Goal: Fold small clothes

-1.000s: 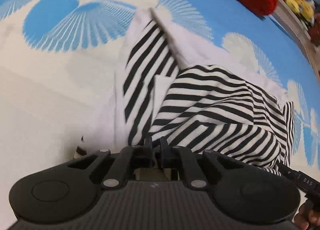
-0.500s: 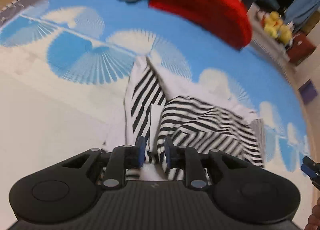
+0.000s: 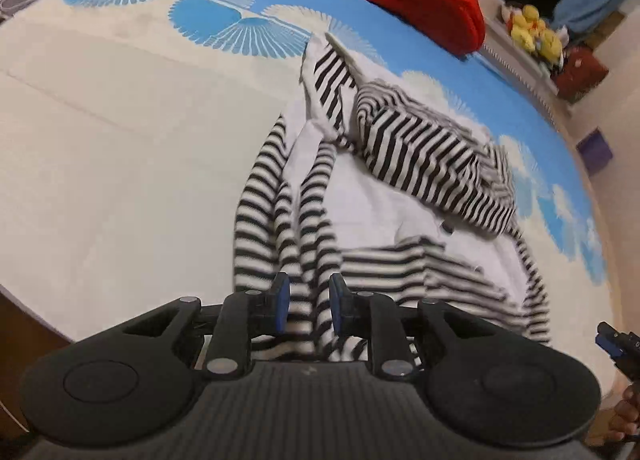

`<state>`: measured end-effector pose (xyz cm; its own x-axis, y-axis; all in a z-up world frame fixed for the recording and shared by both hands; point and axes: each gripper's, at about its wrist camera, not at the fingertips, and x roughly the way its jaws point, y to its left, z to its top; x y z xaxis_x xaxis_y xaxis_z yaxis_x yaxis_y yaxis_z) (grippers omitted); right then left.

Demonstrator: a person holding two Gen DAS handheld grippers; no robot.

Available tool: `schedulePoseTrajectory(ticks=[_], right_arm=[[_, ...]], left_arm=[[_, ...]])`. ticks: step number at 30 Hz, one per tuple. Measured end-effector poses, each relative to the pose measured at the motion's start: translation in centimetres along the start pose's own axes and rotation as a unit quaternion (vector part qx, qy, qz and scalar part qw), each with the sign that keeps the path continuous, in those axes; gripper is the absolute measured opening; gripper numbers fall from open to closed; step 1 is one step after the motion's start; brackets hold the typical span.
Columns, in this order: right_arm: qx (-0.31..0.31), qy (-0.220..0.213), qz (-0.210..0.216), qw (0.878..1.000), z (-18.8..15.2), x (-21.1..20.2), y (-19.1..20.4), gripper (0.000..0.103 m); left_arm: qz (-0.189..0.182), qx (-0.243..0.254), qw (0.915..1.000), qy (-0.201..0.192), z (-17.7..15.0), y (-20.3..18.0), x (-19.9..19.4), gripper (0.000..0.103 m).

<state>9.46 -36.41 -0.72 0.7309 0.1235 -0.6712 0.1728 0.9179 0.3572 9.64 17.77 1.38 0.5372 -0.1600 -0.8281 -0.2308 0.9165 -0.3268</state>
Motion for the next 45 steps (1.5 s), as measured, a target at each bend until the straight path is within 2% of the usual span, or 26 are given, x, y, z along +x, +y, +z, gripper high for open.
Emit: schedulePoseTrajectory(ticks=[5, 6, 8, 10, 11, 13, 14, 18, 21, 26, 28, 29, 30, 31, 33, 35, 37, 41, 45], right_arm=[[0.025, 0.040, -0.002, 0.999, -2.0, 1.0, -1.6, 0.038], [0.028, 0.050, -0.002, 0.998, -2.2, 1.3, -1.6, 0.038], [0.033, 0.068, -0.002, 0.997, -2.7, 2.3, -1.6, 0.038], [0.035, 0.081, -0.003, 0.996, -3.0, 3.0, -1.5, 0.041], [0.040, 0.086, -0.003, 0.995, -3.2, 3.3, -1.5, 0.044], [0.050, 0.099, 0.002, 0.994, -3.5, 3.9, -1.5, 0.047], [0.053, 0.105, 0.006, 0.993, -3.6, 4.2, -1.5, 0.049], [0.051, 0.130, 0.009, 0.990, -4.0, 5.5, -1.1, 0.053], [0.046, 0.147, 0.003, 0.988, -4.2, 6.4, -0.9, 0.055], [0.035, 0.170, -0.012, 0.985, -4.9, 7.6, -0.7, 0.055], [0.031, 0.177, -0.008, 0.984, -5.1, 7.8, -0.4, 0.055], [0.026, 0.179, -0.007, 0.983, -5.3, 7.9, -0.3, 0.055], [0.020, 0.180, -0.007, 0.983, -5.3, 7.9, -0.1, 0.055], [0.013, 0.180, -0.006, 0.984, -5.4, 7.9, 0.1, 0.055], [0.009, 0.179, -0.001, 0.984, -5.5, 7.8, 0.2, 0.048], [0.009, 0.176, 0.011, 0.984, -5.4, 7.5, 0.3, 0.021], [0.009, 0.164, 0.019, 0.986, -5.0, 6.9, 0.3, 0.011], [0.039, 0.132, 0.044, 0.990, -3.8, 4.8, -0.5, 0.008], [0.041, 0.105, 0.066, 0.991, -2.9, 2.2, -0.9, 0.008]], left_arm=[[0.007, -0.031, 0.9991, 0.027, -1.0, 1.4, 1.5, 0.022], [0.009, -0.041, 0.9986, 0.033, -1.2, 1.8, 1.5, 0.025], [0.011, -0.064, 0.9969, 0.045, -1.5, 2.6, 2.1, 0.037], [0.007, -0.083, 0.9950, 0.054, -1.6, 3.0, 2.7, 0.057], [0.003, -0.091, 0.9943, 0.055, -1.7, 3.1, 2.8, 0.061], [-0.007, -0.100, 0.9933, 0.058, -1.6, 3.1, 3.2, 0.076], [-0.010, -0.104, 0.9928, 0.059, -1.5, 2.9, 3.5, 0.079], [-0.008, -0.115, 0.9903, 0.077, -1.4, 2.4, 5.0, 0.081], [0.011, -0.111, 0.9895, 0.092, -1.5, 2.0, 6.1, 0.081], [0.020, -0.100, 0.9886, 0.110, -1.8, 1.7, 7.2, 0.077], [0.024, -0.091, 0.9891, 0.114, -2.0, 1.6, 7.4, 0.063], [0.028, -0.086, 0.9894, 0.113, -2.1, 1.6, 7.4, 0.059], [0.028, -0.085, 0.9896, 0.113, -2.1, 1.6, 7.4, 0.050], [0.022, -0.084, 0.9898, 0.114, -2.1, 1.6, 7.3, 0.032], [0.007, -0.081, 0.9900, 0.115, -2.3, 1.6, 7.2, 0.012], [0.002, -0.068, 0.9918, 0.108, -2.3, 1.2, 6.7, 0.009], [-0.004, -0.062, 0.9929, 0.101, -2.4, 1.0, 6.1, 0.008], [-0.026, -0.066, 0.9943, 0.080, -2.4, 1.1, 4.2, 0.008], [-0.035, -0.055, 0.9960, 0.061, -2.5, 0.7, 2.6, 0.007]])
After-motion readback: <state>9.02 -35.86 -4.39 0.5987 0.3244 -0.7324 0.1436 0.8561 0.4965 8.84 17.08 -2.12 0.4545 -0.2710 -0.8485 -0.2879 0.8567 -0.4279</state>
